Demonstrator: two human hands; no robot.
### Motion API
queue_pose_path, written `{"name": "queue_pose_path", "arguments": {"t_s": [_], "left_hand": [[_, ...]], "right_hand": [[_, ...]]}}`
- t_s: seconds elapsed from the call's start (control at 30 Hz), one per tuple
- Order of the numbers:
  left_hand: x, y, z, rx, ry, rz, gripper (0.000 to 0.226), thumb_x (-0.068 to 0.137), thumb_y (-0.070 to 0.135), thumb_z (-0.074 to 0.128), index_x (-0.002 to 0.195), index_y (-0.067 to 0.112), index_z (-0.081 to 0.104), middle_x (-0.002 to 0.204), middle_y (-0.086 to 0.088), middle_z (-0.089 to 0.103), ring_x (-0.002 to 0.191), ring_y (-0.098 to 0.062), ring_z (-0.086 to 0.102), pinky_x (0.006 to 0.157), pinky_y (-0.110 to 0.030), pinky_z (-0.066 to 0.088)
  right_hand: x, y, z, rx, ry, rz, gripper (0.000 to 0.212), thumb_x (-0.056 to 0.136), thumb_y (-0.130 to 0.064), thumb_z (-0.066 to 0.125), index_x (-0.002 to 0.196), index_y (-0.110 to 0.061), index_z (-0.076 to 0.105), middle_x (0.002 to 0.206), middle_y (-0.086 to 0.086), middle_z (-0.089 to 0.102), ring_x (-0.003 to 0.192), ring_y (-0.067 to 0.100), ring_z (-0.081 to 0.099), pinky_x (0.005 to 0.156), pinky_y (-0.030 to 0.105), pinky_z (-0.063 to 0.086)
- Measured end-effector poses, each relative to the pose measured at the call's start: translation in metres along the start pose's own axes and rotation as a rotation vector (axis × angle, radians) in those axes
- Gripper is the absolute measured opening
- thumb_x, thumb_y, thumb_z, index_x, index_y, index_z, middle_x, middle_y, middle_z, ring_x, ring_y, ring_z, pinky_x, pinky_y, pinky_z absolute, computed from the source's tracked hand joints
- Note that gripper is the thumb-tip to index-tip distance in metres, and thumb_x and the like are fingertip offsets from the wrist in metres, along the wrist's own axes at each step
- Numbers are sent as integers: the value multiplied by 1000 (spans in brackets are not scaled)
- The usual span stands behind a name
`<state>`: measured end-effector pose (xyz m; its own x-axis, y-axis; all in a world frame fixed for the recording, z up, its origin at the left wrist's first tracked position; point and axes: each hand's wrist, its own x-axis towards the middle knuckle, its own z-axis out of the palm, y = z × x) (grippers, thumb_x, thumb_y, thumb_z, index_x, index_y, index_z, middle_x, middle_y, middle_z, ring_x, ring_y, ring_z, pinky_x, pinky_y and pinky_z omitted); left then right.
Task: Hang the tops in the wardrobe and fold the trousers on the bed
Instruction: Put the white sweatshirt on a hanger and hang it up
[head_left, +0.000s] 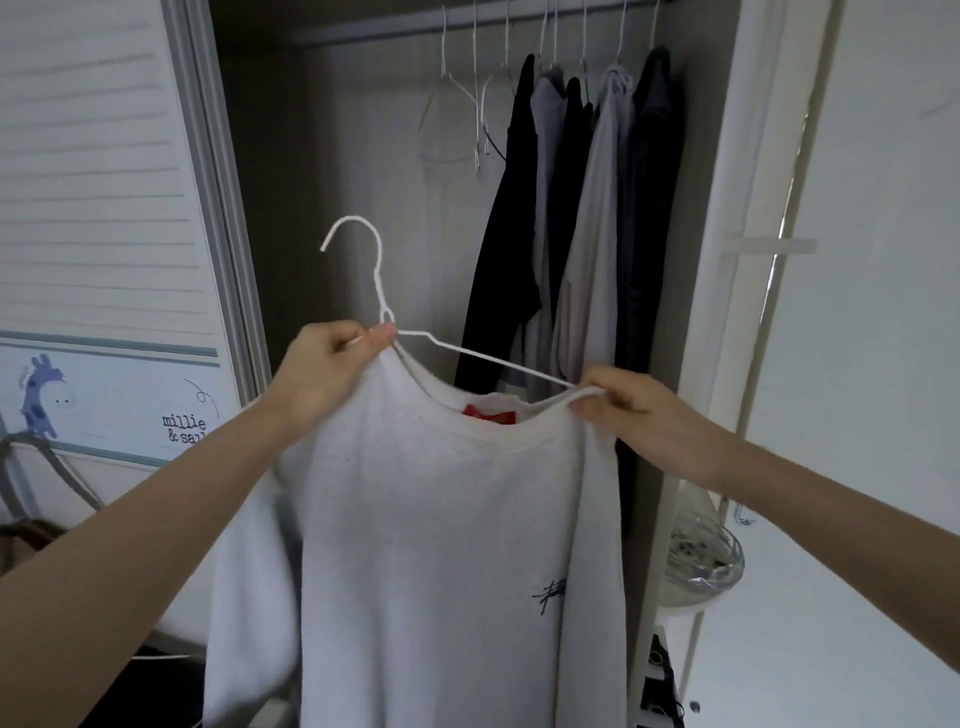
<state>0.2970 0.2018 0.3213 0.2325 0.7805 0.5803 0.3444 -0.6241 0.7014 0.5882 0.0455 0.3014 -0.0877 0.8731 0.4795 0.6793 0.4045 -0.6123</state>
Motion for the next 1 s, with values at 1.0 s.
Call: {"name": "queue_pose_path", "arguments": {"t_s": [1.0], "left_hand": [[-10, -21, -38, 244, 87, 209, 57, 76, 71, 41, 76, 19, 65, 71, 0, 62, 70, -14, 57, 66, -24, 45]], "right_hand": [[20, -31, -107, -548, -477, 206, 27, 86, -36, 66, 71, -13, 64, 65, -11, 54, 65, 5, 53, 64, 16, 42]]}}
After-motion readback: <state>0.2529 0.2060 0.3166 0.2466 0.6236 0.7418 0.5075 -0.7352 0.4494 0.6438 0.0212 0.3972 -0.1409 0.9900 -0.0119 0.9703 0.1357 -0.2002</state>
